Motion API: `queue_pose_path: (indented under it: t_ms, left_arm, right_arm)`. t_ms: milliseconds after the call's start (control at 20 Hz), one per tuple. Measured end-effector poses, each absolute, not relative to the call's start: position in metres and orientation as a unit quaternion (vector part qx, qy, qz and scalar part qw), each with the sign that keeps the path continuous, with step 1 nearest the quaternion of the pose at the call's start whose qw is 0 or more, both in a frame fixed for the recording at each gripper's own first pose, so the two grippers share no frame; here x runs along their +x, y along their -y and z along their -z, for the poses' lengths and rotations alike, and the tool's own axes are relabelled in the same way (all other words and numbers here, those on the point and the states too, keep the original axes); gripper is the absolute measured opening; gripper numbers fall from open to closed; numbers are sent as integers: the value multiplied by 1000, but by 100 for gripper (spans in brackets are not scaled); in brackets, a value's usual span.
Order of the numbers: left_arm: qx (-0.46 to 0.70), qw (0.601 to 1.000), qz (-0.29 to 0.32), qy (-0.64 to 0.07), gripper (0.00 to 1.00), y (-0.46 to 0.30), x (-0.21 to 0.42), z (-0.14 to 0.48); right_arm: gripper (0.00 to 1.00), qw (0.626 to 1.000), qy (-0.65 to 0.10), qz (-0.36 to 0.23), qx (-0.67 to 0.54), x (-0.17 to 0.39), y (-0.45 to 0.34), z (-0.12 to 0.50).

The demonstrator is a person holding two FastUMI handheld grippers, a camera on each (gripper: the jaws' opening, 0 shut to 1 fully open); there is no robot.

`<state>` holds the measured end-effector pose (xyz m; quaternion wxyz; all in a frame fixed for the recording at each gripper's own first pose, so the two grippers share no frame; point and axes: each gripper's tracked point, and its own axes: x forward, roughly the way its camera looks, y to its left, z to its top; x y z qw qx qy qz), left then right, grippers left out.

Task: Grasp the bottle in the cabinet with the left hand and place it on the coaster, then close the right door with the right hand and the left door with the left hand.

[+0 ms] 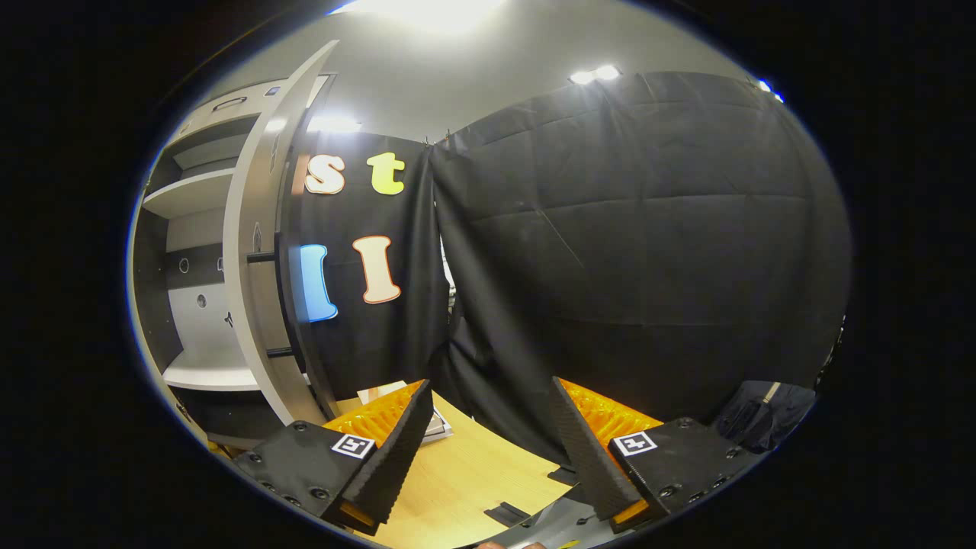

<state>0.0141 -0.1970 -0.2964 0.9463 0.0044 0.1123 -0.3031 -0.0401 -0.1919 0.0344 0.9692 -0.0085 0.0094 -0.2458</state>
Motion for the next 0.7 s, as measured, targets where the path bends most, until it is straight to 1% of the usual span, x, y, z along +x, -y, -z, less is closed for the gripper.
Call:
queue_pose_path:
  t_ms: [50,100,300,350,400,450,500,550,600,650,700]
  left_arm:
    - [7,946,305,-111,40,197,11,295]
    - [8,945,305,-113,34,196,10,297]
    - [1,947,298,-124,43,191,7,299]
    - [-2,946,299,-129,39,190,5,299]
    - [-4,946,296,-133,55,188,4,301]
    - [-3,948,287,-136,48,184,6,301]
    - [-2,951,279,-137,82,180,6,301]
    - [-2,952,273,-136,85,178,7,299]
    - [-3,953,270,-135,86,178,5,297]
    - [-2,954,269,-136,76,177,2,292]
    - [-1,953,269,-136,92,177,0,288]
  right_arm:
    - [92,969,-9,246,-10,-41,191,-35]
    - [92,969,-9,245,-12,-40,189,-34]
    - [92,971,-20,239,-10,-41,184,-29]
    - [92,971,-21,239,-9,-41,182,-29]
    - [92,971,-22,237,-11,-42,179,-29]
    - [92,971,-23,236,-15,-43,177,-30]
    - [92,972,-21,235,-20,-42,176,-32]
    - [92,972,-20,234,-22,-42,174,-34]
    - [92,973,-22,230,-21,-41,172,-34]
    - [92,974,-23,226,-19,-39,170,-35]
    - [92,975,-22,221,-18,-36,169,-34]
